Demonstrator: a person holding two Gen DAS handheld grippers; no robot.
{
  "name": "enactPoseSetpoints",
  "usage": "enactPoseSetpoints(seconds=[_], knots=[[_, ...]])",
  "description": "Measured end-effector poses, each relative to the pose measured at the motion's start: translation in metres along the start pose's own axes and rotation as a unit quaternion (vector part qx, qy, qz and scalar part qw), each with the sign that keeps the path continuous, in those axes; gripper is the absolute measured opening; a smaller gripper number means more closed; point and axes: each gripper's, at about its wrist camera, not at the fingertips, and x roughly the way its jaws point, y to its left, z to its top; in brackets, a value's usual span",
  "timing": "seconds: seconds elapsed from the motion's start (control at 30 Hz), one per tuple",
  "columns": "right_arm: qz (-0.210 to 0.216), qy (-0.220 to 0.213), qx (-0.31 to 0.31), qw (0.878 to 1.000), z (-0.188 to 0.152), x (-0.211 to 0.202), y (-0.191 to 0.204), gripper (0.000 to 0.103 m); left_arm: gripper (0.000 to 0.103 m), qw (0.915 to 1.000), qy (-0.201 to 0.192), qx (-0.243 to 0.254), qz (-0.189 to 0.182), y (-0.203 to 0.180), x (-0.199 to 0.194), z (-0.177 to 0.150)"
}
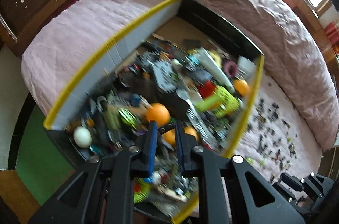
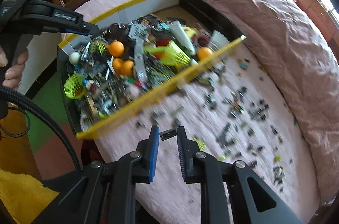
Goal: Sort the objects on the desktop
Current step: 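Carry both held pieces over the box and lower them inside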
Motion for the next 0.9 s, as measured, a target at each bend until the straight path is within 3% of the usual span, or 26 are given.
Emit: enactPoseSetpoints(seconds=[0.37, 0.53, 0.67, 0.77, 0.9], knots=[[0.015, 0.013, 0.002, 1.0, 0.073, 0.03, 0.02, 0.017, 0.017, 0.9996, -0.001, 0.014, 0.023, 0.017, 0.047, 0.074], [0.016, 0.017, -0.001, 1.0, 0.092, 0.034, 0.017, 0.017, 0.019, 0.999, 0.012, 0.024, 0.035, 0.017, 0.061, 0.09], [0.01, 0.021, 0.005, 1.0, 0.107, 0.042, 0.01, 0.017, 0.052, 0.9987, 0.026, 0.016, 0.042, 0.02, 0.066, 0.092], [0.011, 0.022, 0.015, 1.0, 0.117, 0.045, 0.003, 0.017, 0.06, 0.9986, 0.024, 0.008, 0.046, 0.025, 0.066, 0.088], [0.019, 0.022, 0.029, 0.999, 0.132, 0.05, -0.004, 0.017, 0.062, 0.9987, 0.03, -0.005, 0.04, 0.033, 0.062, 0.079]])
